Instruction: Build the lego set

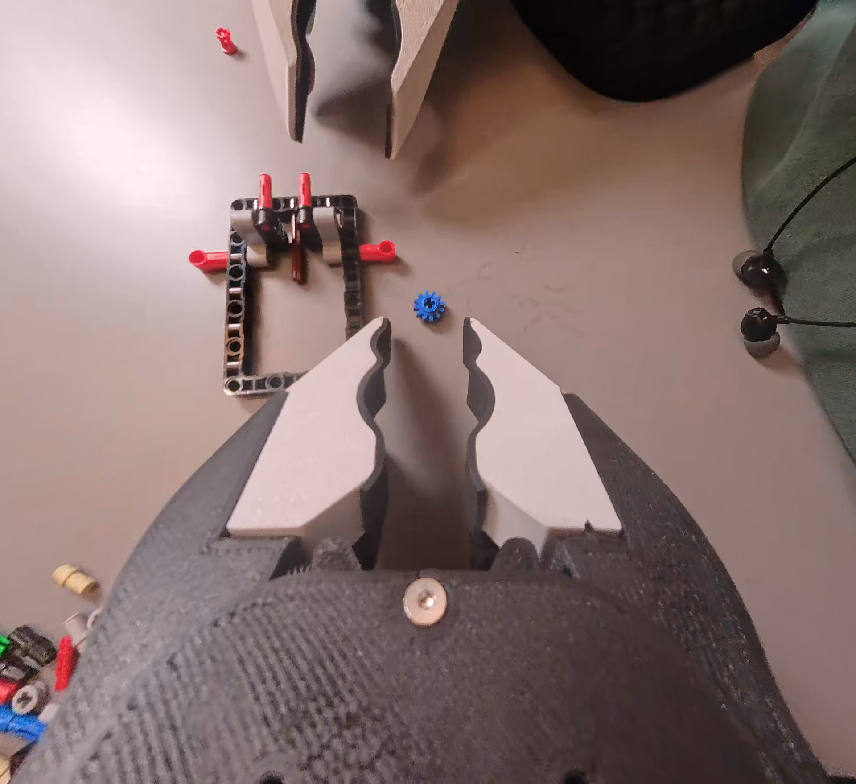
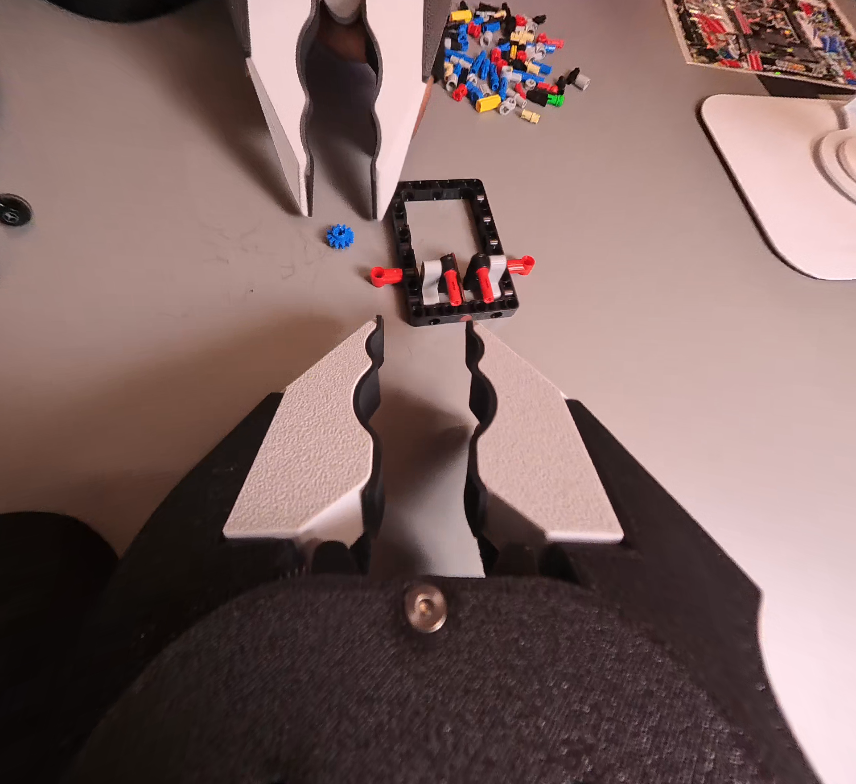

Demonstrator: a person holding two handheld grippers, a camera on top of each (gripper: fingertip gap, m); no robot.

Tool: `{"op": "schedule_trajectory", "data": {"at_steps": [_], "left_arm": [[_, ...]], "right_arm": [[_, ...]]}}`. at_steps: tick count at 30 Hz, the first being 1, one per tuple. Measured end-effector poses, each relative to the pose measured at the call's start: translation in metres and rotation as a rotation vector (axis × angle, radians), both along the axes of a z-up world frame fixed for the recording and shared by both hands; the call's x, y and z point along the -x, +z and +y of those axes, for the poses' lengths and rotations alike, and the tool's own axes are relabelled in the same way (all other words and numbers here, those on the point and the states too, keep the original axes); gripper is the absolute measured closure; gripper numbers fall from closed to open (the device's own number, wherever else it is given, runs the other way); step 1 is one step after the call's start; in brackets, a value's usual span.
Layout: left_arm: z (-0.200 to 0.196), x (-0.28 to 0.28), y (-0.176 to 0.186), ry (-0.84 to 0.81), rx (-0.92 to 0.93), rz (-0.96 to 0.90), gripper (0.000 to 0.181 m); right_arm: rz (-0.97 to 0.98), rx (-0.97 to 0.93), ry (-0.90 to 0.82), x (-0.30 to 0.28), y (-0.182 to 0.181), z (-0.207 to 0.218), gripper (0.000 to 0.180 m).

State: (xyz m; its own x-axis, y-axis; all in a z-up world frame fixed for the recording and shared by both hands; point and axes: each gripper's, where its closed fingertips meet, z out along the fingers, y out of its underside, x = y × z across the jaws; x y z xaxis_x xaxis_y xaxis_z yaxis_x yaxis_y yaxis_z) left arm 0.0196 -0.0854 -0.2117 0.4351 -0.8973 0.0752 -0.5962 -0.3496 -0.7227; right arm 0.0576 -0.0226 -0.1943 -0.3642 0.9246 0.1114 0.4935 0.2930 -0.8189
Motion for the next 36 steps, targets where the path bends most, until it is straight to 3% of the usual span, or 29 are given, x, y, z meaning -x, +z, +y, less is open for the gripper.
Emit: {"op": "schedule_trajectory", "data": {"at_steps": [11,17,21,26,36], "left_arm": [[0.006,-0.010,-0.003,-0.004,-0.066,0.056,0.168],[0.019,-0.011,0.027,0.049,-0.145,-0.138,0.168],[0.016,-0.017,0.045,0.053,-0.070,-0.312,0.168],[0.010,-0.026,0.053,0.025,0.019,-0.402,0.168],[0.014,-0.026,0.059,0.079,0.138,-0.507,0.168]], "right_arm": [[-0.013,-0.017,0.003,0.000,-0.003,-0.003,0.148],[0.090,0.034,-0.002,0.006,0.017,-0.007,0.152],[0.239,0.054,0.070,0.010,0.047,-0.028,0.157],[0.251,-0.066,0.161,0.016,0.041,-0.056,0.158],[0.327,-0.300,0.126,0.024,0.043,-0.051,0.173]]}}
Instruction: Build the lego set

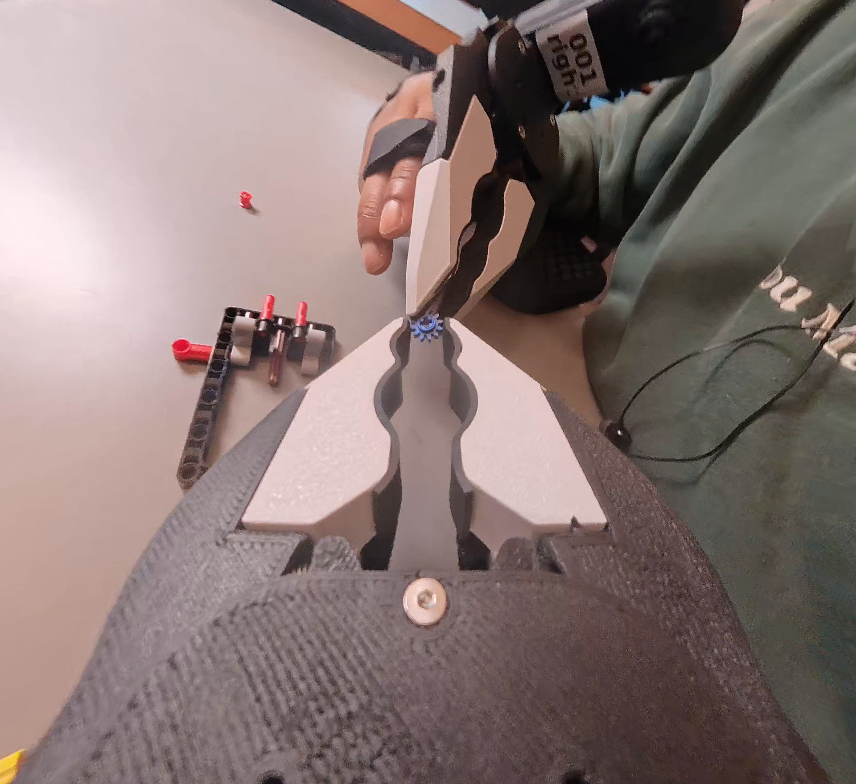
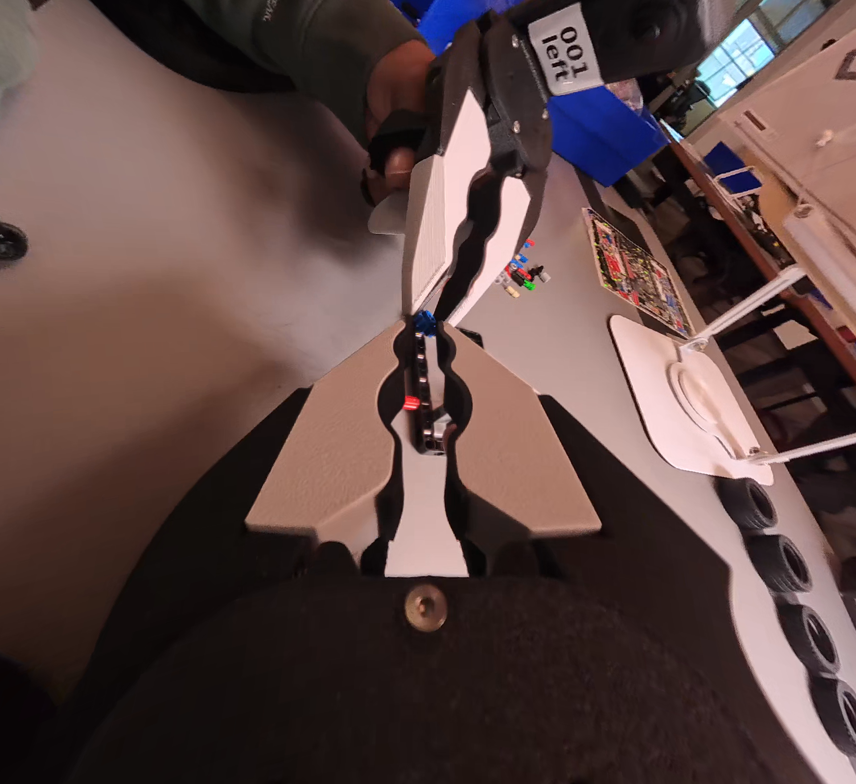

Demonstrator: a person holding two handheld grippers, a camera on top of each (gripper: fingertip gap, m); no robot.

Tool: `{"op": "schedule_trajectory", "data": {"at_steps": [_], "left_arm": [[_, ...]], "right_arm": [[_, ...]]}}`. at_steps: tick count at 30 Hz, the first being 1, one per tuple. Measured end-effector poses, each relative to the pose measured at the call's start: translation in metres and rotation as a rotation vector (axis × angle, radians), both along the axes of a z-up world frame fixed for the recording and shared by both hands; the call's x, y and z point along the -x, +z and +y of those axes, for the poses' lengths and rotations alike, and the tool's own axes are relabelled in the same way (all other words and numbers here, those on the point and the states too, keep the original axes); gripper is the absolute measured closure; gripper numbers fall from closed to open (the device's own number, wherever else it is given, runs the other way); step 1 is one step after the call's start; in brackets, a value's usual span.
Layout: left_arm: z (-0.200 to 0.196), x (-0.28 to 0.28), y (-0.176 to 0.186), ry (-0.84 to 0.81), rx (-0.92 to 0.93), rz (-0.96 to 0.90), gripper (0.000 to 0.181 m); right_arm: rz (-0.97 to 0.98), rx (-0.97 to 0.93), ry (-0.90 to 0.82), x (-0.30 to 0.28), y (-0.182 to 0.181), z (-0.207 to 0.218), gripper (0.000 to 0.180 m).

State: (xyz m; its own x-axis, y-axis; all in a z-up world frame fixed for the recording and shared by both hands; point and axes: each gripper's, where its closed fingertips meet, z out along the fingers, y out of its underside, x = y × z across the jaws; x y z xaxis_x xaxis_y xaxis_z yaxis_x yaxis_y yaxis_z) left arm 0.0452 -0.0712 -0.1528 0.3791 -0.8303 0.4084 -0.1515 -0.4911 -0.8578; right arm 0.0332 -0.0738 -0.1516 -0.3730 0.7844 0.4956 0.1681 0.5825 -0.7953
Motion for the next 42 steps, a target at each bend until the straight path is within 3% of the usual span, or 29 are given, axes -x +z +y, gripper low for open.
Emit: {"op": "schedule_trajectory", "data": {"at_steps": [6,10,13,20,28,42], "left_arm": [[0.023,0.017,0.015,0.152,0.067,-0.172,0.160],[0.038,0.024,0.030,0.248,0.121,-0.340,0.159],[0.038,0.021,0.044,0.229,0.161,-0.470,0.162],[0.032,0.012,0.063,0.186,0.104,-0.541,0.170],[0.030,0.014,0.064,0.186,0.052,-0.502,0.170],[0.024,0.012,0.039,0.146,0.025,-0.291,0.170]], "right_arm": [[0.058,0.183,-0.206,0.008,0.014,0.039,0.173],[0.159,0.224,-0.241,0.011,0.032,0.044,0.173],[0.228,0.217,-0.250,0.012,0.043,0.042,0.172],[0.348,0.146,-0.219,0.008,0.062,0.033,0.173],[0.359,0.017,-0.214,0.007,0.058,0.031,0.175],[0.265,0.023,-0.152,0.008,0.040,0.023,0.168]]}}
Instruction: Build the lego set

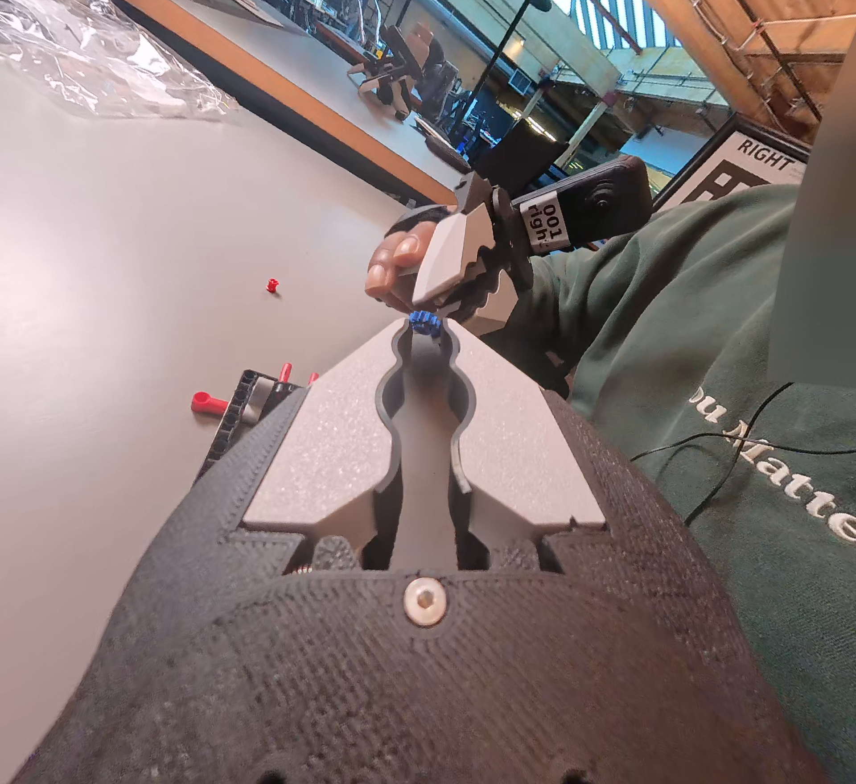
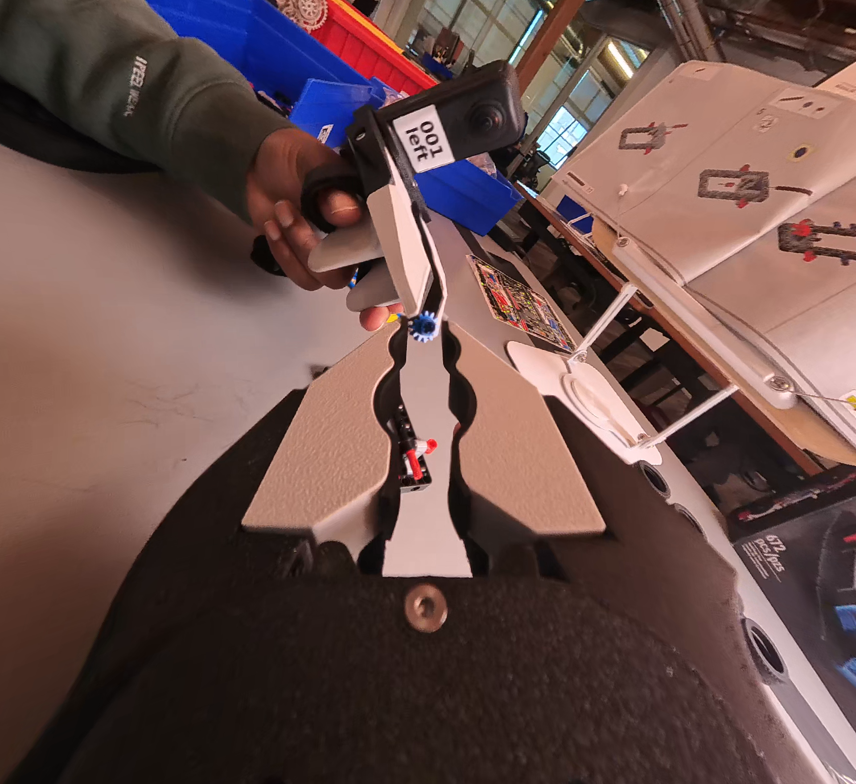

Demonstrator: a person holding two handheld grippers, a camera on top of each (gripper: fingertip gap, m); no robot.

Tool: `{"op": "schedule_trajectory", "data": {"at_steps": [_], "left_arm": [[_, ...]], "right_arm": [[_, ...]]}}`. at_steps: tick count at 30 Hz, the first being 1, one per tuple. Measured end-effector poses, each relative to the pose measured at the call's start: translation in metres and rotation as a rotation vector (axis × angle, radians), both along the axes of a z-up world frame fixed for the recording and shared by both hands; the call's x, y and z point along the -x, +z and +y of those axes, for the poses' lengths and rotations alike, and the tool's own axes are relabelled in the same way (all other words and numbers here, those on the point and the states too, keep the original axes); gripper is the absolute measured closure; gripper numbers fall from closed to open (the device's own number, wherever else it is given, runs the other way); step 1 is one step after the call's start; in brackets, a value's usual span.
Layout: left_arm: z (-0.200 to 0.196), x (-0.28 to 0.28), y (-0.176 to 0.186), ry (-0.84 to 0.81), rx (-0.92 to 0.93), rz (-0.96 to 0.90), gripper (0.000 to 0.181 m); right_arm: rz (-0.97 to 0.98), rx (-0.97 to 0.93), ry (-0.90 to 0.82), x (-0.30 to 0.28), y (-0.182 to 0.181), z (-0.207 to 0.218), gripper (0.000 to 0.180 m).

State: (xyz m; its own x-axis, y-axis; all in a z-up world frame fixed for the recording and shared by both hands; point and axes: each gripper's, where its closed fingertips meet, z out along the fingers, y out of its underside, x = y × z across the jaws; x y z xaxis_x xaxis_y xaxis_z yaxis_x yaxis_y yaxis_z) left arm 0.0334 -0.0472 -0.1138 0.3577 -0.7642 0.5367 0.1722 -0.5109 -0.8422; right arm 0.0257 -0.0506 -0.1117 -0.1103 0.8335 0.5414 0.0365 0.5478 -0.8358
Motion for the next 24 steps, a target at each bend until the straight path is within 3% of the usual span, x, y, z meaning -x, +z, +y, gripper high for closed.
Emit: {"op": "schedule_trajectory", "data": {"at_steps": [12,24], "left_arm": [[-0.002,-0.001,0.009,-0.039,0.073,-0.159,0.171],[0.001,0.001,0.010,-0.019,0.098,-0.199,0.170]], "right_arm": [[0.040,0.058,0.028,-0.002,0.008,-0.003,0.172],[0.051,0.040,0.007,-0.002,0.009,-0.001,0.175]]}}
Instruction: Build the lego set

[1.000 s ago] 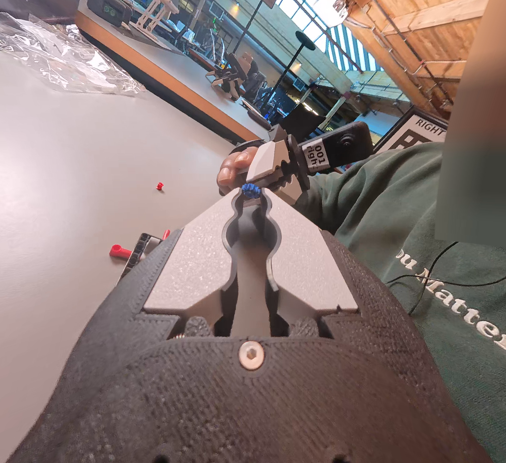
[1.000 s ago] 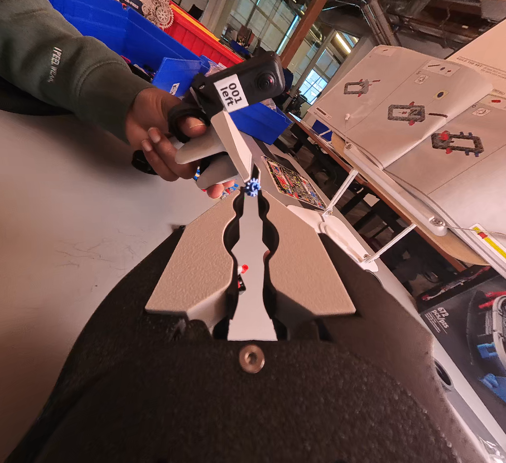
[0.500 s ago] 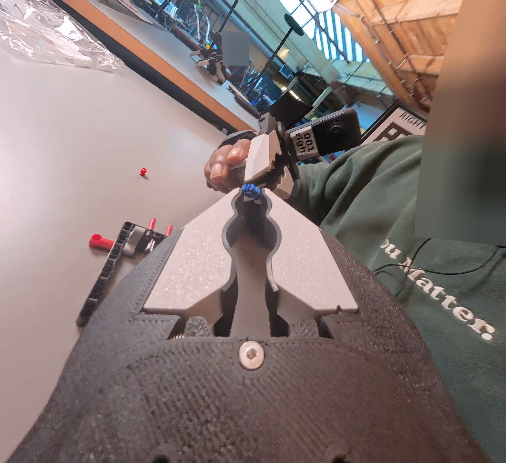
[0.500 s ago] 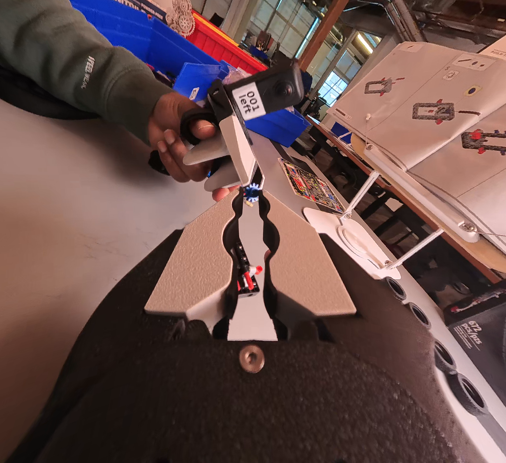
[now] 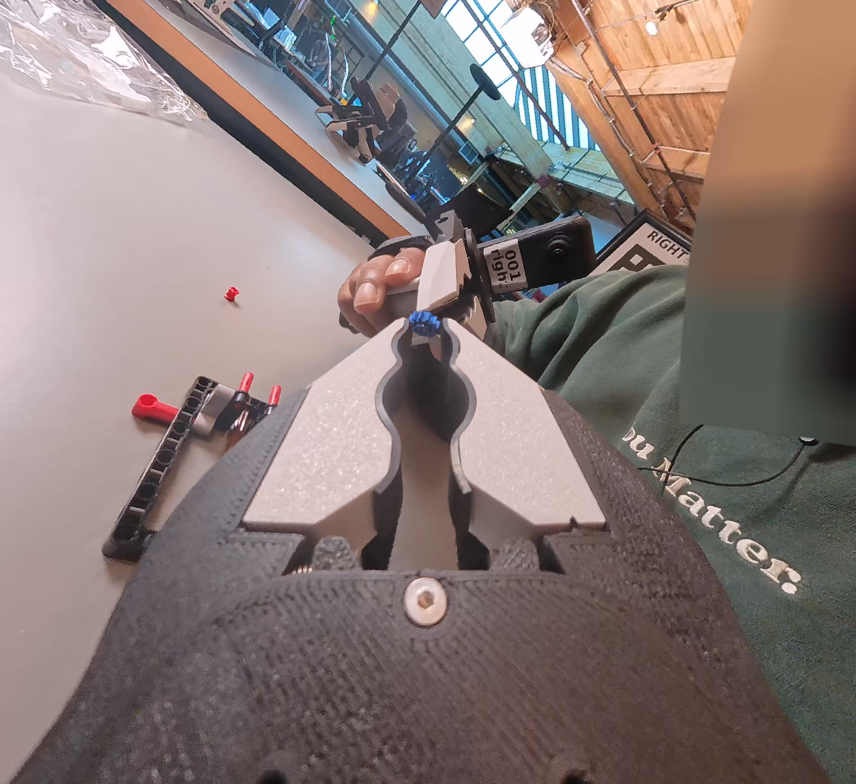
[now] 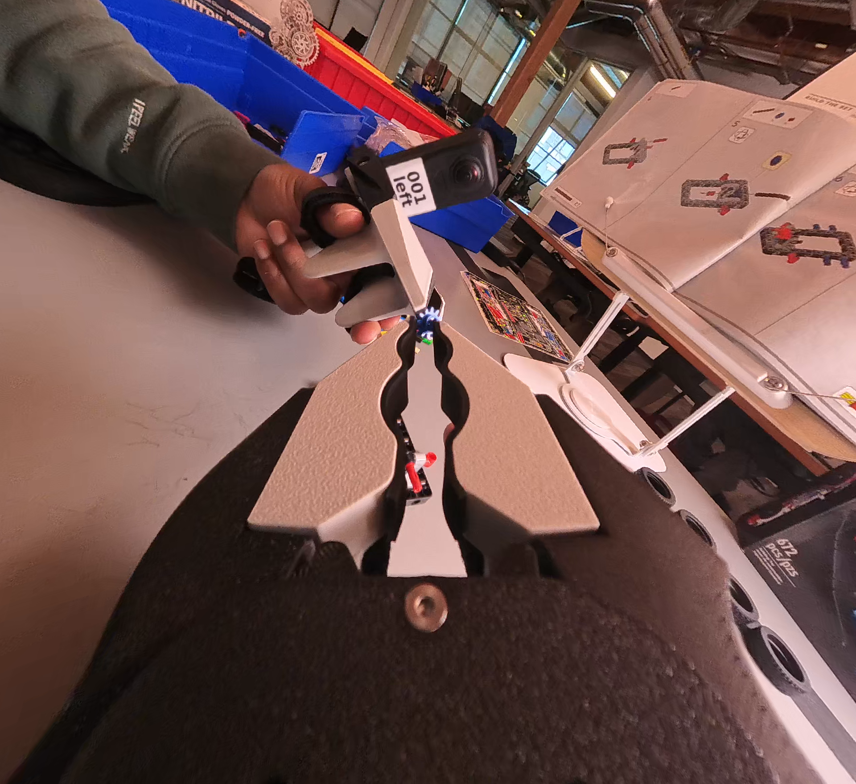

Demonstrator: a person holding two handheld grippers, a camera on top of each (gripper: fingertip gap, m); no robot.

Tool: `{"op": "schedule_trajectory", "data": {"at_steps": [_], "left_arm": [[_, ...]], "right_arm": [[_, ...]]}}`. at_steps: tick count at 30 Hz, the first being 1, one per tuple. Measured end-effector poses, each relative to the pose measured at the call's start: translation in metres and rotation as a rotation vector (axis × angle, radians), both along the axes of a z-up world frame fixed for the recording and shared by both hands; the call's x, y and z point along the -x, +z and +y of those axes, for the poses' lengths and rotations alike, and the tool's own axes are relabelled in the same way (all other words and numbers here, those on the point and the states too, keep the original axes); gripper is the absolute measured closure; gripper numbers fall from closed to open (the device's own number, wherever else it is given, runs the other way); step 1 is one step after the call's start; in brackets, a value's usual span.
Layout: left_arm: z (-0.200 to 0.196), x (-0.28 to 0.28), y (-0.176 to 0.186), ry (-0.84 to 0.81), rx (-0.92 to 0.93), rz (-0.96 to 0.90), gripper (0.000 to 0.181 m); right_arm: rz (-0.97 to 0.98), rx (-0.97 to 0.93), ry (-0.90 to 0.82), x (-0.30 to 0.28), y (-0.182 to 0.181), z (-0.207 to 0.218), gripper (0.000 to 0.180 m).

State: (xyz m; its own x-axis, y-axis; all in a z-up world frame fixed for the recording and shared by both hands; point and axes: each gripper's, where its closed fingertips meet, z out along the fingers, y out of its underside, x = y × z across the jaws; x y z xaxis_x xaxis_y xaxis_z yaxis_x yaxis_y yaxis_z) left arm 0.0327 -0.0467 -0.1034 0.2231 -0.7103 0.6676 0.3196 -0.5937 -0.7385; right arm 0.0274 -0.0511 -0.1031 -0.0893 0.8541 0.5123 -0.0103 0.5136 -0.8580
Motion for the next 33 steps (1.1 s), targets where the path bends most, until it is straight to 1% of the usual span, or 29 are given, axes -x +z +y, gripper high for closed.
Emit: {"op": "schedule_trajectory", "data": {"at_steps": [9,15,18,20,23,25,29,31,33], "left_arm": [[-0.003,-0.001,0.014,0.002,-0.048,-0.111,0.171],[-0.004,-0.002,0.013,0.023,-0.103,-0.039,0.171],[-0.003,-0.002,0.011,0.072,-0.197,0.086,0.171],[-0.004,-0.004,0.009,0.095,-0.270,0.202,0.171],[-0.003,-0.001,0.008,0.148,-0.383,0.372,0.171],[0.000,0.003,0.002,0.199,-0.475,0.540,0.171],[0.006,0.010,-0.012,0.295,-0.697,0.919,0.171],[0.008,0.009,-0.015,0.322,-0.767,1.019,0.171],[0.009,0.009,-0.018,0.337,-0.821,1.094,0.171]], "right_arm": [[0.056,0.143,0.043,-0.003,0.015,-0.002,0.177],[0.046,0.136,0.048,-0.003,0.013,-0.003,0.177],[0.009,0.142,0.067,-0.002,0.005,-0.005,0.180],[-0.012,0.137,0.070,0.000,0.000,-0.007,0.180],[-0.033,0.177,0.097,-0.002,-0.001,-0.006,0.175],[-0.059,0.304,0.121,-0.003,-0.002,-0.001,0.172],[-0.140,0.740,0.211,-0.002,0.000,0.007,0.161],[-0.190,0.901,0.184,0.003,-0.005,0.015,0.161],[-0.228,0.987,0.179,0.006,-0.012,0.017,0.159]]}}
